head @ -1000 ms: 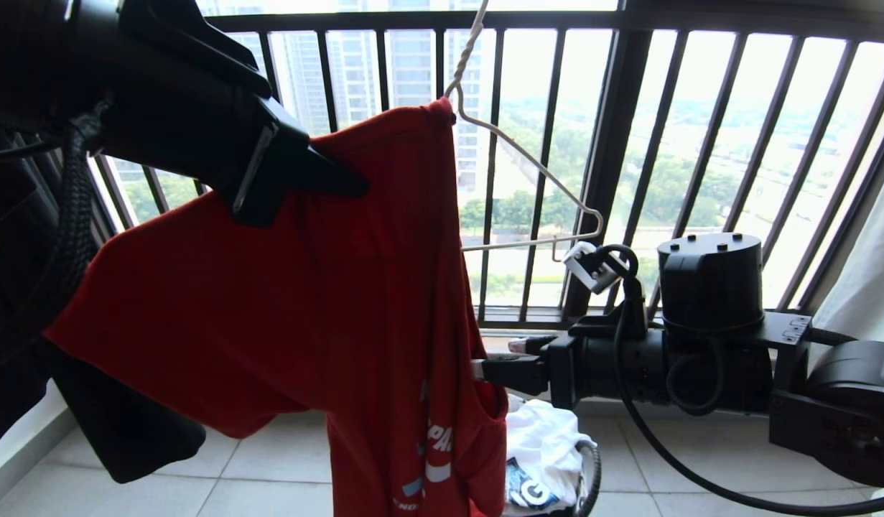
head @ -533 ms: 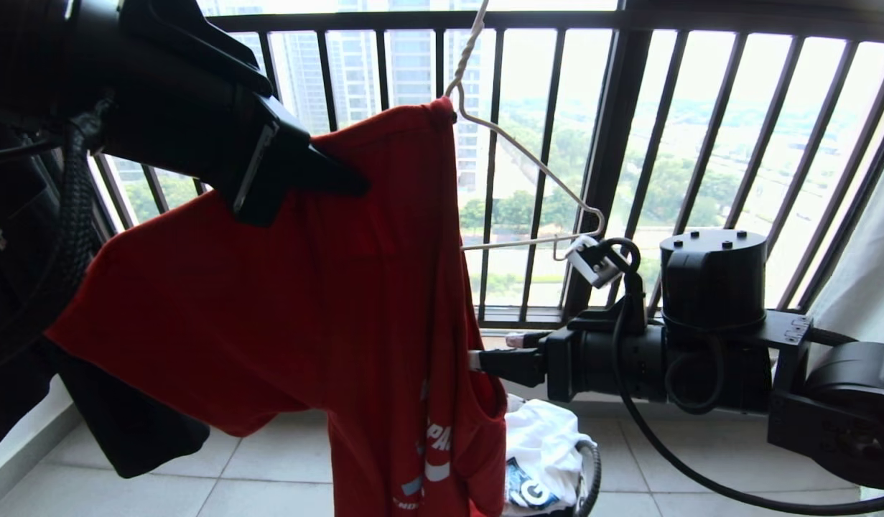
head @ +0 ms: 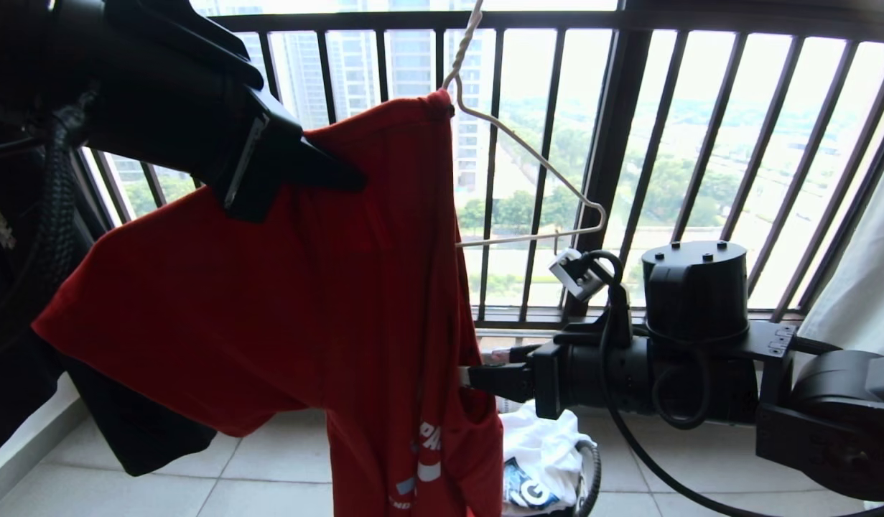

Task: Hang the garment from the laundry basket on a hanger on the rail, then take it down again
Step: Hang the clothes on the clothes rack

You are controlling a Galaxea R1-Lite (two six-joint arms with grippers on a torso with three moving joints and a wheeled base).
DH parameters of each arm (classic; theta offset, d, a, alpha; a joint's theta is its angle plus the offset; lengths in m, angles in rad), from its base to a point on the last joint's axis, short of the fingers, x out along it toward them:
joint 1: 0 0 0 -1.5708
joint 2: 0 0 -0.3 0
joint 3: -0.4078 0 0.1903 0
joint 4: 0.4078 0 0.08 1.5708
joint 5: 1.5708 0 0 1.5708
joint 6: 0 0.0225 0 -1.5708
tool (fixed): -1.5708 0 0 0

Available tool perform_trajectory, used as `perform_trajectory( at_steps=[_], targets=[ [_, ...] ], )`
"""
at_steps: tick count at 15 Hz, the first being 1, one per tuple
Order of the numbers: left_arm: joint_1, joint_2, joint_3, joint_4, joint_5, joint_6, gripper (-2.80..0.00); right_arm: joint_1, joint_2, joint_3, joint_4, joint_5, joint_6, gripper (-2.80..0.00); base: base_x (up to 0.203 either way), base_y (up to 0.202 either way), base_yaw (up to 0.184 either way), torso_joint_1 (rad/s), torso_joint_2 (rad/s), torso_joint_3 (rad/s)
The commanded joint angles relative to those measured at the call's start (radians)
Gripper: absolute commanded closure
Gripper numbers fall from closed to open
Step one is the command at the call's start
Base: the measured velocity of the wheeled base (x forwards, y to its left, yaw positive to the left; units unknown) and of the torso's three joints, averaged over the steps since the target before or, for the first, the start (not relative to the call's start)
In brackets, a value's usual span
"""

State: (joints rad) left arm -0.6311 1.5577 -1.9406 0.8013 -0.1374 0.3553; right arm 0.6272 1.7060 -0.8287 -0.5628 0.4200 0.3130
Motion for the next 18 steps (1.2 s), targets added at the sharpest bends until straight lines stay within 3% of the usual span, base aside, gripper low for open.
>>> perform_trajectory(
  at_steps=[1,7,9,18],
  targets=[
    [0.001,-0.001,0.000,0.004,-0.001,0.002,0.00,0.000,-0.002,0.000,-0.005,-0.005,0.001,0.00,0.000,0.000,0.000,0.000,0.00,0.000],
    [-0.005,-0.021,0.004,0.012,-0.009,-0.004,0.00,-0.004,0.006,-0.001,-0.040,-0.026,0.003,0.00,0.000,0.000,0.000,0.000,0.00,0.000],
    [-0.036,-0.042,0.011,0.013,-0.010,-0.007,0.00,-0.038,0.015,-0.009,-0.040,-0.026,0.003,0.00,0.000,0.000,0.000,0.000,0.00,0.000],
    [-0.035,-0.105,0.068,0.015,-0.008,-0.018,0.00,-0.211,0.026,-0.079,-0.035,-0.016,0.001,0.00,0.000,0.000,0.000,0.000,0.00,0.000]
  ],
)
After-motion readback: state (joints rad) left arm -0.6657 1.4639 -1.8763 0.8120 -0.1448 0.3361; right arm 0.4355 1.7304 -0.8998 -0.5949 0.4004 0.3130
